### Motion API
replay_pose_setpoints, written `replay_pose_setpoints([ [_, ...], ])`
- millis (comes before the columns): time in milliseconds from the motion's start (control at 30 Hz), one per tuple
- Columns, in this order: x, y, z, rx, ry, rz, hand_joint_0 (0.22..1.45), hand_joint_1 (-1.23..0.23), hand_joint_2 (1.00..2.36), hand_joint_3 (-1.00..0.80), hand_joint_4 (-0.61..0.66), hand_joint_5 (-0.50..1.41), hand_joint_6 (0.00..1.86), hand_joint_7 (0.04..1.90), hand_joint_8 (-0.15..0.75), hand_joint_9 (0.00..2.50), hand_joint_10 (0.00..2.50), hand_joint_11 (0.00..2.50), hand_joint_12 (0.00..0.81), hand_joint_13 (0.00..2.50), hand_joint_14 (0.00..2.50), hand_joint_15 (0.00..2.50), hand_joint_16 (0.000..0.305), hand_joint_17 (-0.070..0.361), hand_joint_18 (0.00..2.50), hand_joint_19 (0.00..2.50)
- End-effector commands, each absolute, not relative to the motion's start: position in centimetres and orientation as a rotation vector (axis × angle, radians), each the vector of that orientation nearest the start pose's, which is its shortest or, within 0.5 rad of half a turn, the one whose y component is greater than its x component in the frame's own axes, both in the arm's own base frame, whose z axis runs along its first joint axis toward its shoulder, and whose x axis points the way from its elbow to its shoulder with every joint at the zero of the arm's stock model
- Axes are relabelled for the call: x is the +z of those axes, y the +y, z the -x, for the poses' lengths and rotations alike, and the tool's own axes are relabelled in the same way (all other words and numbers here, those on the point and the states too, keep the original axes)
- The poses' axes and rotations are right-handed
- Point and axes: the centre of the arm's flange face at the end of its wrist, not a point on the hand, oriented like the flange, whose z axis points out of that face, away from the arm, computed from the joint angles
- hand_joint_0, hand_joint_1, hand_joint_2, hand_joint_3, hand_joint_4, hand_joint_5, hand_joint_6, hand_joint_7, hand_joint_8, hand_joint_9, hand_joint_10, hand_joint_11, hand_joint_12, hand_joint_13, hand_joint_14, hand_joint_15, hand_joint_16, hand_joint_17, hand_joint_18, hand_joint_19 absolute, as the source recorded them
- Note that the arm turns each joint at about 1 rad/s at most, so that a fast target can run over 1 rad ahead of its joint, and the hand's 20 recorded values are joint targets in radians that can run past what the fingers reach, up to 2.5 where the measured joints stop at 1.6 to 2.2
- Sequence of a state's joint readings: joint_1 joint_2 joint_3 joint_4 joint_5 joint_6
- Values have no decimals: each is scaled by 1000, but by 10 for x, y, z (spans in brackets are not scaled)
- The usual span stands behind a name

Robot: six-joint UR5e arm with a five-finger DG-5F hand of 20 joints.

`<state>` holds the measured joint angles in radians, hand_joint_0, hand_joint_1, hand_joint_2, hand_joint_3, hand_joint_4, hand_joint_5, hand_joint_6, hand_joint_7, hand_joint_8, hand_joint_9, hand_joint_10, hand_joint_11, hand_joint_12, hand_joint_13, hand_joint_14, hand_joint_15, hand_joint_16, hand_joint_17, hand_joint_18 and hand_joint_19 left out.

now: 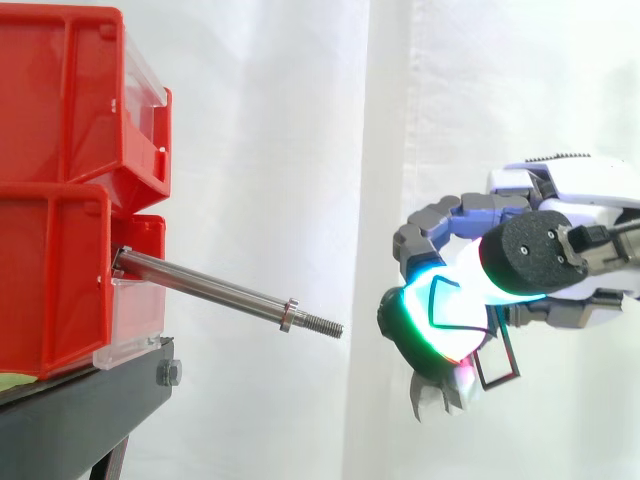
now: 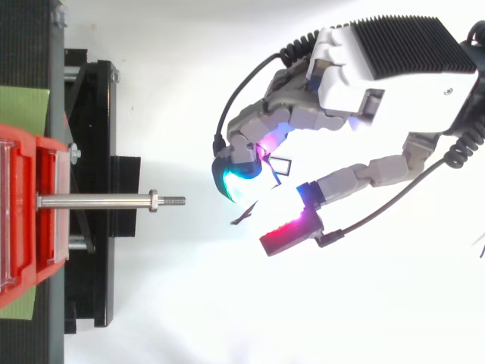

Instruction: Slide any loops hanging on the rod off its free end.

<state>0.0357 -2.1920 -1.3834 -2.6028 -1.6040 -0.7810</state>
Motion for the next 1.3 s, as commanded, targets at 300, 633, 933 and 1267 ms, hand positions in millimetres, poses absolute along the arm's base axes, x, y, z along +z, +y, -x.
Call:
replay_pose_setpoints([
  [300,233,-106,-710,715,1287,-567,603,-626,1015,-285,70,-174,899,1045,330,942,16,594,338,833,14,355,52,117,787,520],
  [633,179,-103,-716,806,1238,-823,604,-627,1014,-299,74,-176,895,1039,328,941,14,620,341,832,13,366,52,118,787,526],
  [933,167,-97,-715,896,1175,-997,601,-626,1015,-291,86,-173,891,1050,329,960,18,656,346,834,13,376,53,119,785,523],
  [1267,157,-91,-708,970,1151,-1152,600,-624,1015,-287,87,-170,890,1067,333,988,17,659,347,832,13,379,53,119,778,521],
])
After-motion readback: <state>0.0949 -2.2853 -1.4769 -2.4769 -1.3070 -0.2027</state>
